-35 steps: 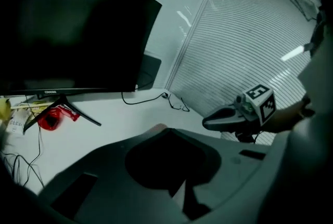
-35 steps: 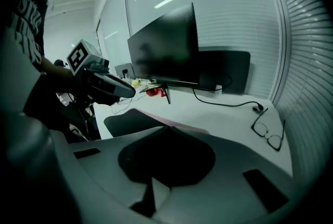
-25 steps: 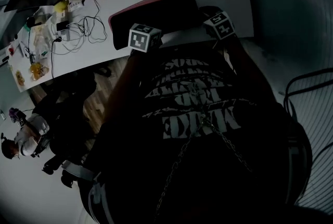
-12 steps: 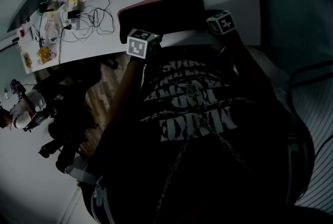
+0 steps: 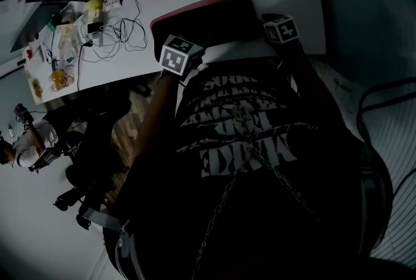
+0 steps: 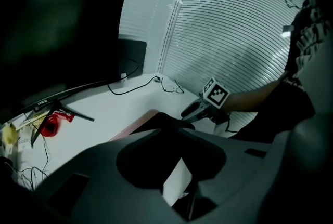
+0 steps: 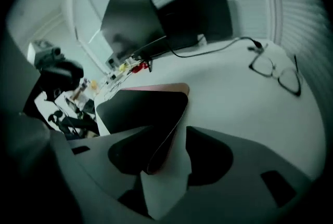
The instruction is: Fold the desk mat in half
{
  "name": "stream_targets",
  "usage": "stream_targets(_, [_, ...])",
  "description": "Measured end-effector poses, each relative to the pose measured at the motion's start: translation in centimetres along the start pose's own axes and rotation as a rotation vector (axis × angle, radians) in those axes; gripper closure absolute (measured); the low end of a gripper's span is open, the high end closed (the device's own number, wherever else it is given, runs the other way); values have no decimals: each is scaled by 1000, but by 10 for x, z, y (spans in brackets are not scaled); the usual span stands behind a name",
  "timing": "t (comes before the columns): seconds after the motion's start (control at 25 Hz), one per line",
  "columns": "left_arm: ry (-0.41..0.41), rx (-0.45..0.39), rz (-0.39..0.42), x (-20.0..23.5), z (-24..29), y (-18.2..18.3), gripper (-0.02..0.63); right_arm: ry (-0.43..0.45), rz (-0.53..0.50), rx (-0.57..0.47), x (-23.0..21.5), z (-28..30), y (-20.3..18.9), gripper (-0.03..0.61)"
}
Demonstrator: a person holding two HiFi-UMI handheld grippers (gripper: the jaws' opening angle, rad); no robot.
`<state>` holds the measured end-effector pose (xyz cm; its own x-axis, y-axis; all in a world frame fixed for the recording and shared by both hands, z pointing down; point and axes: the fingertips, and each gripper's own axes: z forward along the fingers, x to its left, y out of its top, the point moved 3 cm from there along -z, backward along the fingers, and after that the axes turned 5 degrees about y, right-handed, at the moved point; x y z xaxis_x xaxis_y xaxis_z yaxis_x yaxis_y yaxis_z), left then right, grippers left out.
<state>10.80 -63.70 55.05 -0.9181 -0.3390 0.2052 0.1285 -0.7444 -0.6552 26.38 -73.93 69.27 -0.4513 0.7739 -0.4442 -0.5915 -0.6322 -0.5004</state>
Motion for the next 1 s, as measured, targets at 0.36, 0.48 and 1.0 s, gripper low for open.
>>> stream_targets(0.36, [-40,24,53,-10,3,-6,606,261,243,40,27,14,-5,296])
stream_targets(0.48, [-47,33,57,-11,5,-9,607,182,9,110,38,18,-10,333])
stream_targets(1.0, [102,53,438,9,-11,34,436,90,-957,-119,124,-33,55,563])
